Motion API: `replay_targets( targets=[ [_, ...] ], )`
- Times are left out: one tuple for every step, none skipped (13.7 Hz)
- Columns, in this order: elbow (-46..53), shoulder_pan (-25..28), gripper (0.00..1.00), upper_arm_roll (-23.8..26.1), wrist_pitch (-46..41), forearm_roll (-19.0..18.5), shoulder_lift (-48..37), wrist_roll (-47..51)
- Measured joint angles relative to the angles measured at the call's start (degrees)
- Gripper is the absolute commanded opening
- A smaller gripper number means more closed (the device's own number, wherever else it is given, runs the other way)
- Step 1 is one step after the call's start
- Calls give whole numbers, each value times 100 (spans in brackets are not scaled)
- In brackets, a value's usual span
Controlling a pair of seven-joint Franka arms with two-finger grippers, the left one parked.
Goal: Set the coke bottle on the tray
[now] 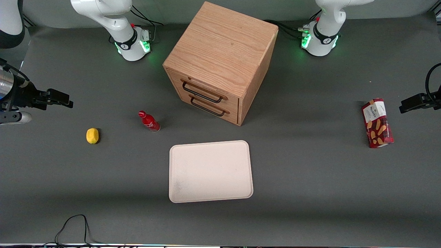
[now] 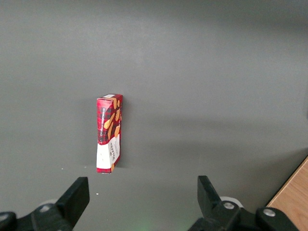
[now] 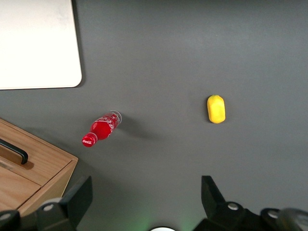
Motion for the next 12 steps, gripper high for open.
replay_targets(
  targets=[
    [3, 2, 92, 19, 0, 1, 9, 19],
    [4, 6, 100, 27, 0, 3, 17, 97],
    [8, 9, 100, 33, 0, 5, 23, 187],
    [15, 10, 100, 35, 0, 6, 26, 208],
    [27, 10, 100, 38, 0, 6, 27, 211],
    [55, 10, 100, 41, 0, 7, 29, 212],
    [100, 10, 100, 45, -2, 9, 37, 206],
    [141, 10, 100, 51, -22, 12, 53, 197],
    [184, 10, 100, 56, -51, 15, 81, 193],
    [228, 10, 100, 61, -94, 16, 116, 189],
    [250, 11, 100, 66, -128, 16, 142, 184],
    [252, 12, 100, 71, -135, 16, 156, 182]
  ],
)
